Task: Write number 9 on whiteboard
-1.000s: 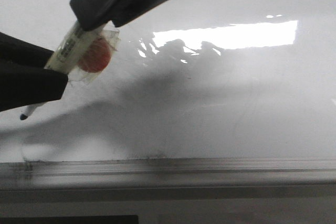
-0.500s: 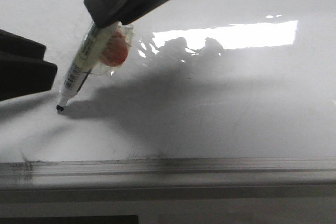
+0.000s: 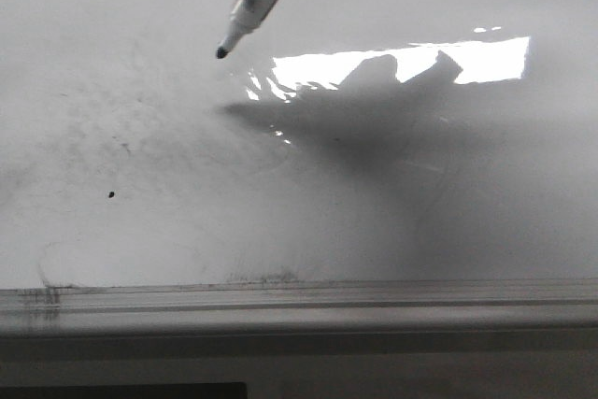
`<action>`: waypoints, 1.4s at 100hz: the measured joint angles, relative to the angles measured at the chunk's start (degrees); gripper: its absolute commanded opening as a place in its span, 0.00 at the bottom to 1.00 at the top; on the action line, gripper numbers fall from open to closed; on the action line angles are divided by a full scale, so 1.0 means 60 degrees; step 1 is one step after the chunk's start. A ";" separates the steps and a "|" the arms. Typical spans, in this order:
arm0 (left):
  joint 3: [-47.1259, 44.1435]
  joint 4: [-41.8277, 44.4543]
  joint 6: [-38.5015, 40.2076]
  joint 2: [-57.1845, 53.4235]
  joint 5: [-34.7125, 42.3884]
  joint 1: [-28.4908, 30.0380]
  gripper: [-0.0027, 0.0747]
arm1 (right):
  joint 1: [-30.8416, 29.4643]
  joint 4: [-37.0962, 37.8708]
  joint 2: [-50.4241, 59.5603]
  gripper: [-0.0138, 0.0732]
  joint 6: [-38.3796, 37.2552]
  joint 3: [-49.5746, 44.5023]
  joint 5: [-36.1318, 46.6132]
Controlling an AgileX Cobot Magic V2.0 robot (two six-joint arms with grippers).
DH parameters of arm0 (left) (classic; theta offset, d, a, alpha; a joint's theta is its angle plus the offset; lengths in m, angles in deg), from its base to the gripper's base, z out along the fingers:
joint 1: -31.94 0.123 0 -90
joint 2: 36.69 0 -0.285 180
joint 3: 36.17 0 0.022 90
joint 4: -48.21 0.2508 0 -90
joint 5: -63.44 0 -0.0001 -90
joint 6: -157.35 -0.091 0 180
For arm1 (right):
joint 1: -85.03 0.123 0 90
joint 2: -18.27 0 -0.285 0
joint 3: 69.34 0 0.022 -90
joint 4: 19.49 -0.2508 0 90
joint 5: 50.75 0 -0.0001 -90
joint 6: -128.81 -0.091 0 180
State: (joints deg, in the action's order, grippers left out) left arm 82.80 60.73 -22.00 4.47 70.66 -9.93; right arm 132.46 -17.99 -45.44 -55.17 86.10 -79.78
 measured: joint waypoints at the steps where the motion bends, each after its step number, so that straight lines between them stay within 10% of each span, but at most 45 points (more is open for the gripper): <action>1: 0.0000 -0.0017 0.0000 -0.0024 0.0000 0.0000 0.31 | -0.0078 0.0000 0.0000 0.09 -0.0001 0.0027 0.0000; 105: 0.0000 -0.0137 0.0008 -0.0084 0.0000 0.0000 0.31 | -0.1017 0.0292 -0.1027 0.09 -0.0438 0.1351 -0.0708; 140: -0.0036 -0.0137 0.0008 0.0024 0.0000 -0.0232 0.47 | 0.0213 -0.0348 -0.0803 0.09 -0.0818 -0.0232 -0.0784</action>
State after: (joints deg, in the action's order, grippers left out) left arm 82.59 59.90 -21.95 4.61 70.66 -11.32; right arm 133.73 -20.08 -50.26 -60.08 84.71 -84.48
